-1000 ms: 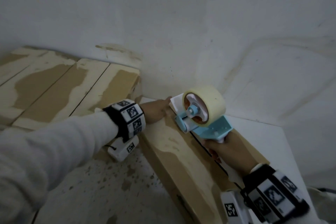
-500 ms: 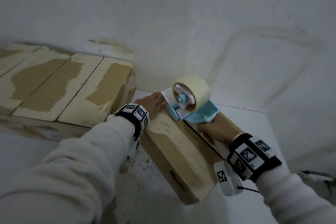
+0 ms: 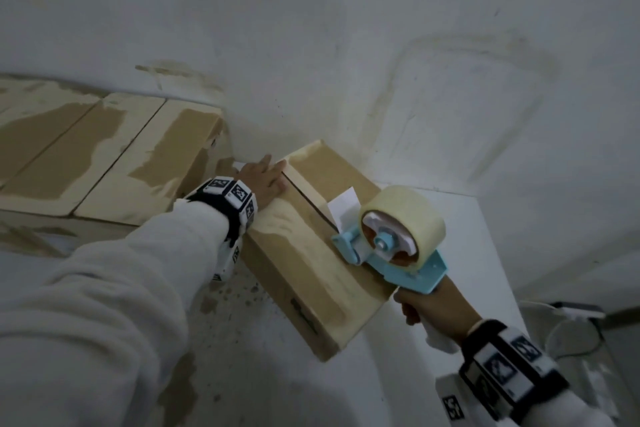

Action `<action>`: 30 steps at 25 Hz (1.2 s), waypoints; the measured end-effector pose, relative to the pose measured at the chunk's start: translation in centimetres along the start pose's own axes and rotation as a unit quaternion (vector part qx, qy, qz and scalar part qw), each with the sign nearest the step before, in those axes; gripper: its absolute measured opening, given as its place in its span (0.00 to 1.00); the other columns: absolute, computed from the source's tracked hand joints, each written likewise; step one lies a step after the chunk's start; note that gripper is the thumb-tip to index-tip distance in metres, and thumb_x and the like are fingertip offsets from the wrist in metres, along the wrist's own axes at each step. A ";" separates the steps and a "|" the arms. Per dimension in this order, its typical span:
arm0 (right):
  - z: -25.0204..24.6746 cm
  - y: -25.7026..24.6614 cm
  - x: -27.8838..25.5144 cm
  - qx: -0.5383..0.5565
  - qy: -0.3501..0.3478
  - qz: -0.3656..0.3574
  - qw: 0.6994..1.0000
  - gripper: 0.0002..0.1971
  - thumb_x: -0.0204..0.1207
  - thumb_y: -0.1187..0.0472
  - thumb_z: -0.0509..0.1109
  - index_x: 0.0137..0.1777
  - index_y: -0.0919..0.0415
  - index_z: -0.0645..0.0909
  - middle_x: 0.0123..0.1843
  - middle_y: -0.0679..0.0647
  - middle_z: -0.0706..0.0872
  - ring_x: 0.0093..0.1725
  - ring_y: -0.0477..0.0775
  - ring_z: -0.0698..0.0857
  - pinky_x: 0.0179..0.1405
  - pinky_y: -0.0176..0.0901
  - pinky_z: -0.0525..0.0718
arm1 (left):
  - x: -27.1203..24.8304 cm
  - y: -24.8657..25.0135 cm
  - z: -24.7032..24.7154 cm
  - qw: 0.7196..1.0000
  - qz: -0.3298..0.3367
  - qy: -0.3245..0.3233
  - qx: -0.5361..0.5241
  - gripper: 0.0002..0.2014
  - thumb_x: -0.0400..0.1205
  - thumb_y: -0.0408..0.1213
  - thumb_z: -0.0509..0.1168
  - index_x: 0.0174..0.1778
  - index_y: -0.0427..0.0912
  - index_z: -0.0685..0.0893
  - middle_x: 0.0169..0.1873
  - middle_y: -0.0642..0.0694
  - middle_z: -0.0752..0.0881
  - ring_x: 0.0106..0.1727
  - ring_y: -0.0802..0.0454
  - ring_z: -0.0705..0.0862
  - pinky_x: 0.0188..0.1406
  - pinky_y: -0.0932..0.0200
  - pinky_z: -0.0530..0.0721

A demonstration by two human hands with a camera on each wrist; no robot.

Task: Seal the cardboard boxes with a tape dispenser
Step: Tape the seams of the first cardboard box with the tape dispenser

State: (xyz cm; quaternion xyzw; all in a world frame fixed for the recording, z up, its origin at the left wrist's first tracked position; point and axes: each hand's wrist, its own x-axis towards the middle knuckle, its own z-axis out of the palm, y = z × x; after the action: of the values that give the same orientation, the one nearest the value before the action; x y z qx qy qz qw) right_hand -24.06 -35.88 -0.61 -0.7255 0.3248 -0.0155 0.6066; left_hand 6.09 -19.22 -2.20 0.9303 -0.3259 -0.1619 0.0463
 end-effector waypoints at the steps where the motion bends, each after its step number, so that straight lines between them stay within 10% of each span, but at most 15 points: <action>1: 0.2 0.5 0.3 0.003 0.000 -0.004 1.000 0.10 0.68 0.81 0.67 0.33 0.68 0.75 0.17 0.51 0.77 0.16 0.48 0.75 0.17 0.37 0.74 | -1.1 1.1 -0.4 1.000 -0.020 0.012 -0.012 0.31 0.86 0.55 0.46 0.83 0.51 0.46 0.84 0.47 0.44 0.84 0.44 0.50 0.81 0.40 0.50; 9: 1.1 1.1 1.1 0.039 -0.016 -0.033 0.999 0.07 0.57 0.67 0.70 0.32 0.65 0.74 0.18 0.51 0.77 0.17 0.49 0.74 0.17 0.40 0.73 | -16.3 14.6 7.0 0.998 -0.009 -0.012 -0.056 0.67 0.61 0.74 0.66 0.81 0.38 0.35 0.82 0.40 0.35 0.83 0.43 0.35 0.80 0.39 0.37; 30: -3.5 2.7 -0.6 -0.042 -0.031 -0.043 0.998 0.06 0.68 0.73 0.71 0.34 0.66 0.77 0.21 0.56 0.78 0.18 0.50 0.74 0.20 0.37 0.75 | -11.6 13.2 6.4 0.995 -0.068 0.063 0.030 0.51 0.75 0.61 0.62 0.82 0.42 0.39 0.83 0.41 0.38 0.84 0.40 0.39 0.82 0.38 0.44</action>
State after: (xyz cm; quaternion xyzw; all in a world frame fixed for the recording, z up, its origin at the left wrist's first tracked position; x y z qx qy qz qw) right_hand -27.27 -38.79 -1.89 -0.7640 0.2744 -0.0054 0.5839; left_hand -12.37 -22.20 -2.57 0.9596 -0.2630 -0.0961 0.0279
